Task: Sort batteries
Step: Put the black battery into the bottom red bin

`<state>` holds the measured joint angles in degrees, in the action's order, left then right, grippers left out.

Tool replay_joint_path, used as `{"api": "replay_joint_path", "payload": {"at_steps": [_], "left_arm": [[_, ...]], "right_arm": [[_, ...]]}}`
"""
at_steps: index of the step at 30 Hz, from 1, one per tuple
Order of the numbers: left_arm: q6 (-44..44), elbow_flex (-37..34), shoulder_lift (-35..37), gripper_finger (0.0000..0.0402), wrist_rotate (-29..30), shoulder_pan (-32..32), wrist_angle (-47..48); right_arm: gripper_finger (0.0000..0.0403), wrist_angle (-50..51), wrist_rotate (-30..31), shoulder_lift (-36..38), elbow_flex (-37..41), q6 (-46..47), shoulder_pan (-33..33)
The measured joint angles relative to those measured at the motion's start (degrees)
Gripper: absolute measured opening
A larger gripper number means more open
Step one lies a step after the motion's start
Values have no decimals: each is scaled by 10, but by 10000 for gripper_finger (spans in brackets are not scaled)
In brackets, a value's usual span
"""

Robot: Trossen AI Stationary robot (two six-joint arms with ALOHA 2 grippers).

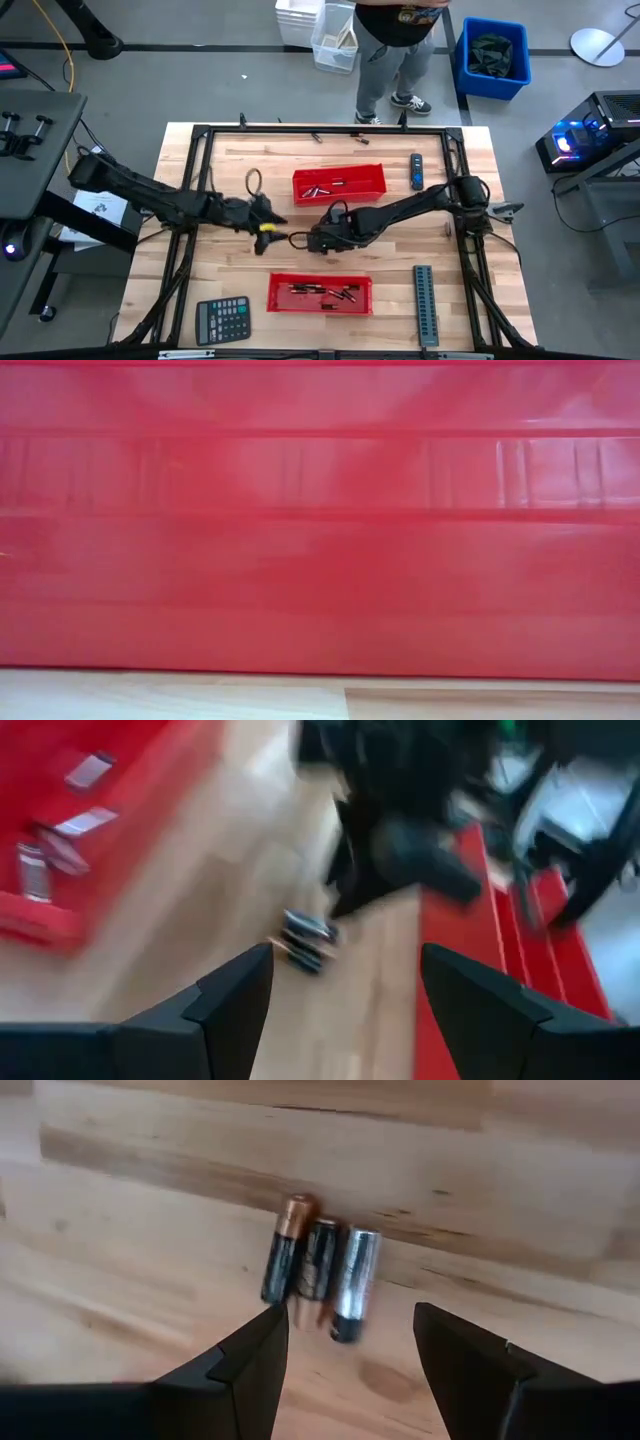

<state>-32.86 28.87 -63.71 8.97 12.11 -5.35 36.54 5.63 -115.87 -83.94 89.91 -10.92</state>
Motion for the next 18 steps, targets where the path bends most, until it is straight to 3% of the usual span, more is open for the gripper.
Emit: {"api": "replay_joint_path", "payload": {"at_steps": [5,10,18], "left_arm": [[5,32,-95,247,4,31,-12],[15,122,-191,247,4,17,5],[-125,317,-363,237,-56,-18,260]], "right_arm": [[211,133,29,91,-2,-49,-10],[211,295,93,187,-2,12,-32],[211,391,158,264,-2,111,-79]]}}
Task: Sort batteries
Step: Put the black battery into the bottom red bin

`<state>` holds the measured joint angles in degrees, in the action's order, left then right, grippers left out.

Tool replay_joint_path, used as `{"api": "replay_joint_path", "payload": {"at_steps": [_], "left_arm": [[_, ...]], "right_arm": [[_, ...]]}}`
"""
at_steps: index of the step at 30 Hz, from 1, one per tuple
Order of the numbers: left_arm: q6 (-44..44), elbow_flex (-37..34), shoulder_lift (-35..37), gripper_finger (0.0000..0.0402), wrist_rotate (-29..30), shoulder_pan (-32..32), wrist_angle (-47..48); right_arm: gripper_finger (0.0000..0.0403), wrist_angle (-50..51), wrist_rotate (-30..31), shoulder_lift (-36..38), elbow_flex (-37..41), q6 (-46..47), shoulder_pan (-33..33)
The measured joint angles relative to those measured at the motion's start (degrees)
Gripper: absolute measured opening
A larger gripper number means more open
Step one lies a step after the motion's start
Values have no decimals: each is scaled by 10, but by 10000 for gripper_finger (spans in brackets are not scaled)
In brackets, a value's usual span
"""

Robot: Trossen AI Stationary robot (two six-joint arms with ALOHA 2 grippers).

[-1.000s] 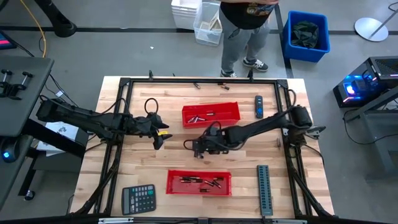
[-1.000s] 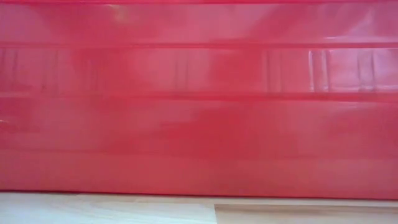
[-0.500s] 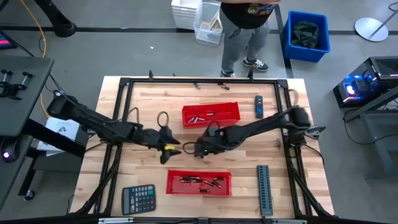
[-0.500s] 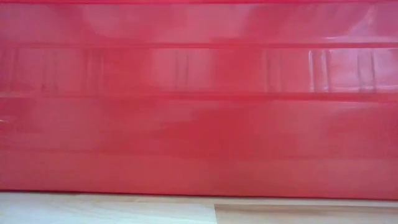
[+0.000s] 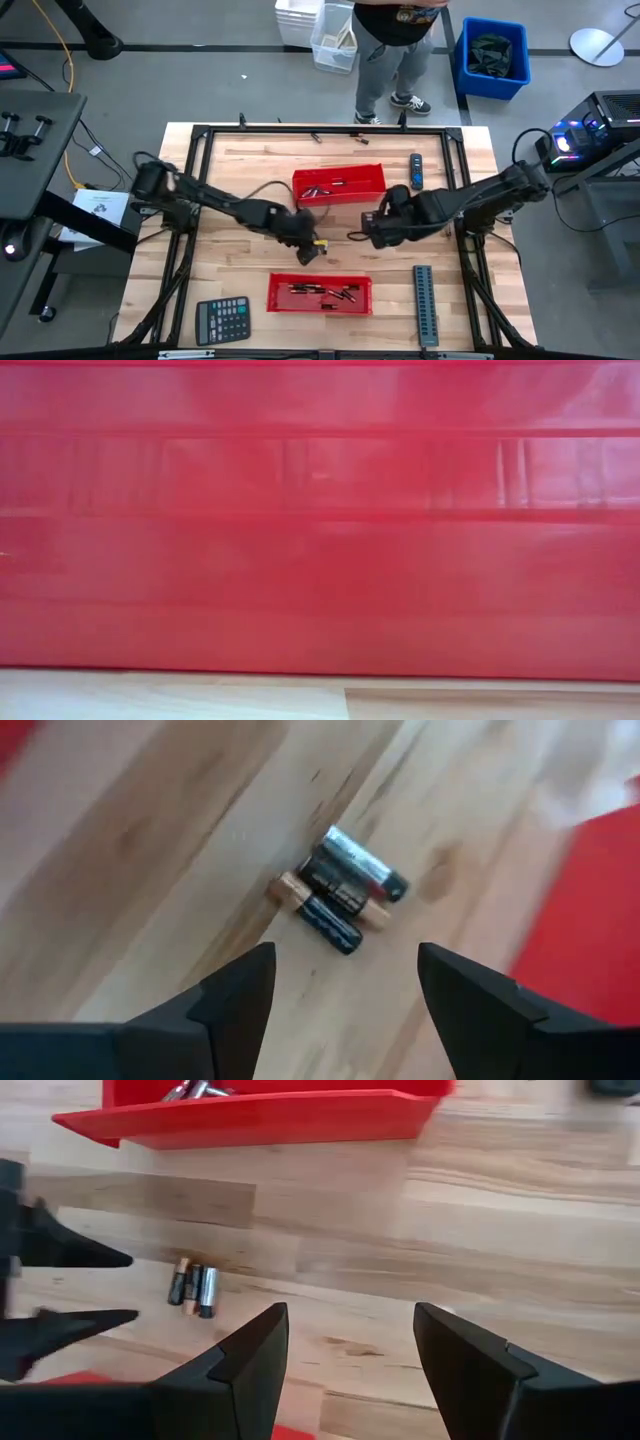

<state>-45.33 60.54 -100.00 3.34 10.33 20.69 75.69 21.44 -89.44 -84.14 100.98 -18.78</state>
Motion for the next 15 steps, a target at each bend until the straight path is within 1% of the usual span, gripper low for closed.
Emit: {"api": "replay_joint_path", "payload": {"at_steps": [3,7,10,15], "left_arm": [[-21,53,-50,230,-2,-2,69],[-52,95,-91,220,1,-10,87],[-77,106,-110,209,-1,-15,94],[-106,109,-123,193,-4,-17,99]], "right_arm": [[211,5,11,-1,0,10,-9],[211,4,11,-9,1,7,-14],[211,0,15,-10,1,-5,-15],[211,0,19,-9,2,-25,-16]]}}
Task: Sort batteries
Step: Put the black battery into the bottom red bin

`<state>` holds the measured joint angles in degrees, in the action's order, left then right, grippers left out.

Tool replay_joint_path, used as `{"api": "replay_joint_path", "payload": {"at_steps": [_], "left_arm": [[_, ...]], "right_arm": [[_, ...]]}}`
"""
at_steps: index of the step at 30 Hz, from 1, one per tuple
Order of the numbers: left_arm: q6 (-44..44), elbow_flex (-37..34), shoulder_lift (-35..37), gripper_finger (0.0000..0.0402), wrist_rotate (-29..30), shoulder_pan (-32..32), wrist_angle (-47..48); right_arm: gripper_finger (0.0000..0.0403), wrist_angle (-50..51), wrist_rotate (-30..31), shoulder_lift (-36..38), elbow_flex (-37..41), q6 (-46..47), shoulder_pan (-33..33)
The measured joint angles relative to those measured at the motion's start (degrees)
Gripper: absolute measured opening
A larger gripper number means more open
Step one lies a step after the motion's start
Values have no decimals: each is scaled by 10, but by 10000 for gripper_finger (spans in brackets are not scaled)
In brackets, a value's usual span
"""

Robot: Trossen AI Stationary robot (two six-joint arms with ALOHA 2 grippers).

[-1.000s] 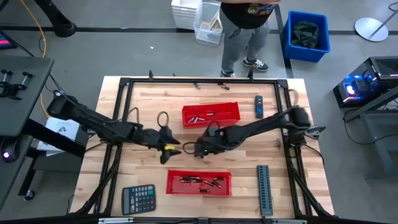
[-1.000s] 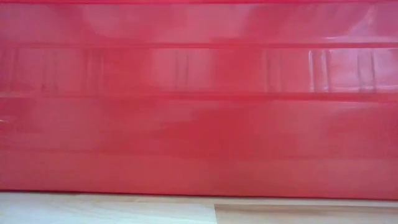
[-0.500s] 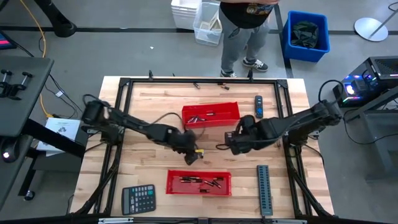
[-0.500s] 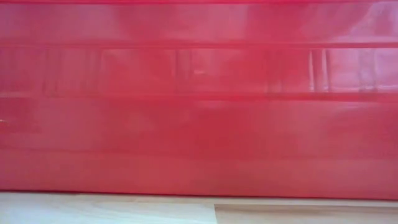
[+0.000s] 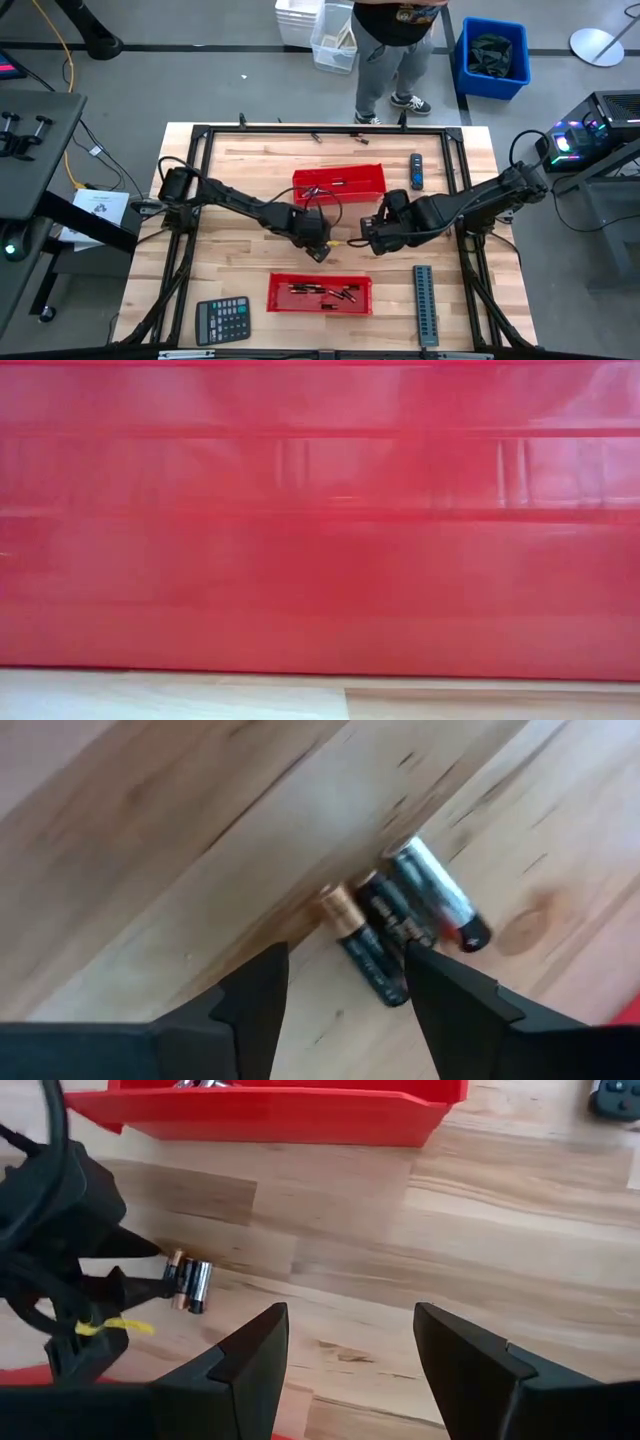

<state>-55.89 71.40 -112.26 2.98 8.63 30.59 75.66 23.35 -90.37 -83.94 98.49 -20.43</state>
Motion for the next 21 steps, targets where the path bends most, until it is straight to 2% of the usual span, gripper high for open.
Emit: {"api": "replay_joint_path", "payload": {"at_steps": [9,13,16,20,21], "left_arm": [[-34,3,-28,168,-1,3,29],[15,0,-29,149,-2,3,49],[67,-7,-28,109,-2,4,62],[96,-7,-26,31,3,4,97],[106,-7,-24,29,5,4,110]], "right_arm": [[211,0,2,0,0,-42,0],[211,4,9,0,0,-51,0],[211,5,17,0,0,-70,0],[211,18,17,0,0,-75,0],[211,21,17,0,0,-75,0]]}}
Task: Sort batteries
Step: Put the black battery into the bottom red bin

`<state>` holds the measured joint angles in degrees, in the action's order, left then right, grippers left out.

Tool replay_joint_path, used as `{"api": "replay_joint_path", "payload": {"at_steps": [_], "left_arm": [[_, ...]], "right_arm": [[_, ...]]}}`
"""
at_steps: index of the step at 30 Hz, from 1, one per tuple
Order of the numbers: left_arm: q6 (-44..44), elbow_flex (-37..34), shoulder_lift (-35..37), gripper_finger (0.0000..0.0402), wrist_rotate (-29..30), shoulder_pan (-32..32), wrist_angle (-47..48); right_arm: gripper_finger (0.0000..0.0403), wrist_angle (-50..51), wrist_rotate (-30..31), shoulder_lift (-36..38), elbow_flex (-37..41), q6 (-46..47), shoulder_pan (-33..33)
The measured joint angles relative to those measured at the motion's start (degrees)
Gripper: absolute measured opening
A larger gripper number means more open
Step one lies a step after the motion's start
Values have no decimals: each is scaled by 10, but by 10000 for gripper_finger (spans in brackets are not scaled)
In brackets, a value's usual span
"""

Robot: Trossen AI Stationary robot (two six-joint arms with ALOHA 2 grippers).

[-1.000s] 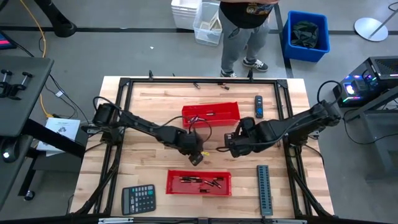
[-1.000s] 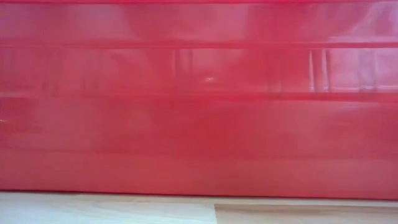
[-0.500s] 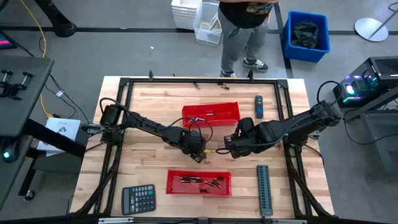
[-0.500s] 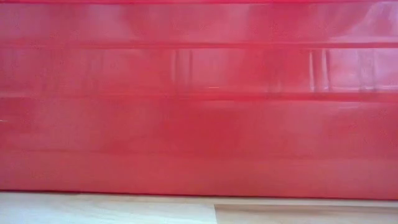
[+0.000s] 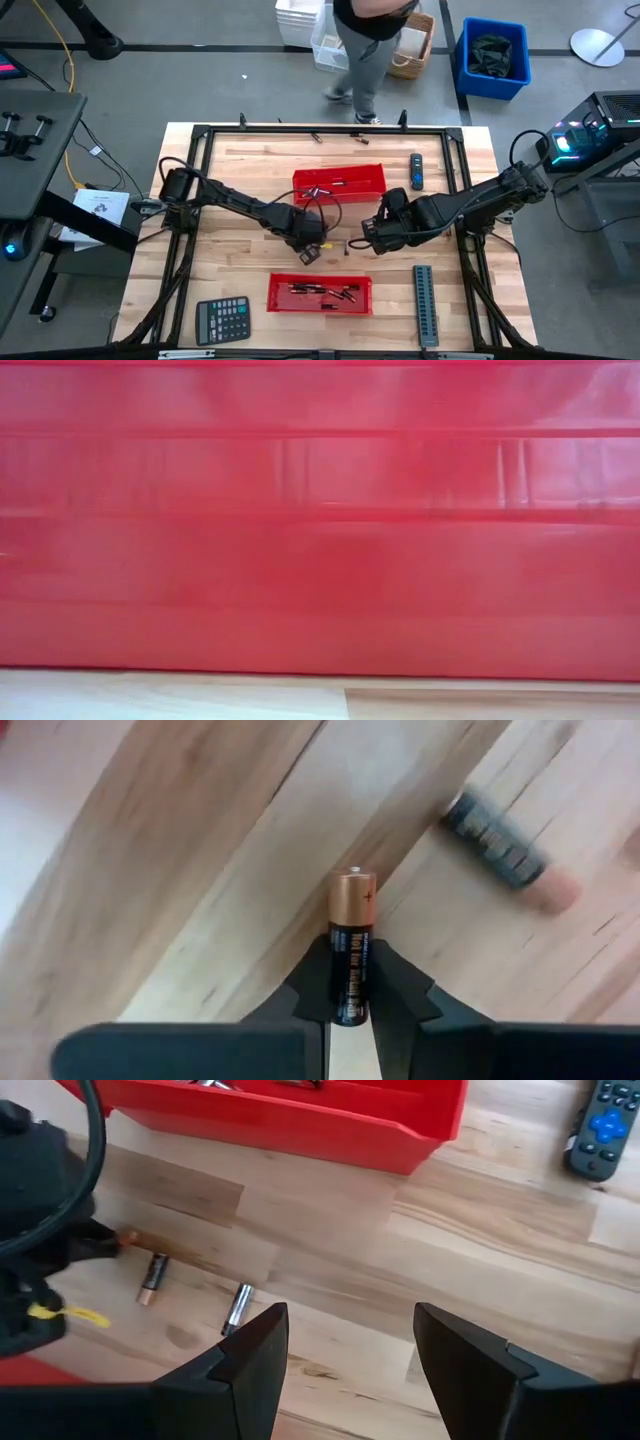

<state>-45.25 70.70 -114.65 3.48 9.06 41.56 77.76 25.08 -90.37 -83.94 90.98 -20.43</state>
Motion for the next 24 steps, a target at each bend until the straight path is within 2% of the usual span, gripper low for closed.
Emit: {"api": "replay_joint_path", "payload": {"at_steps": [4,7,11,14,18,22,24], "left_arm": [[49,-5,25,29,10,2,41],[90,-15,65,29,55,7,116],[148,-18,155,29,115,13,136],[167,-37,220,29,117,24,126],[193,-69,329,29,80,58,61],[191,-109,396,29,-16,103,-78],[172,-117,409,29,-37,131,-137]], "right_arm": [[211,12,0,0,0,0,-1],[211,16,6,2,0,0,-8],[211,26,24,15,0,-1,-22],[211,34,36,28,0,3,-30],[211,33,46,47,0,4,-30],[211,33,47,58,0,-25,-30],[211,32,40,61,0,-45,-30]]}}
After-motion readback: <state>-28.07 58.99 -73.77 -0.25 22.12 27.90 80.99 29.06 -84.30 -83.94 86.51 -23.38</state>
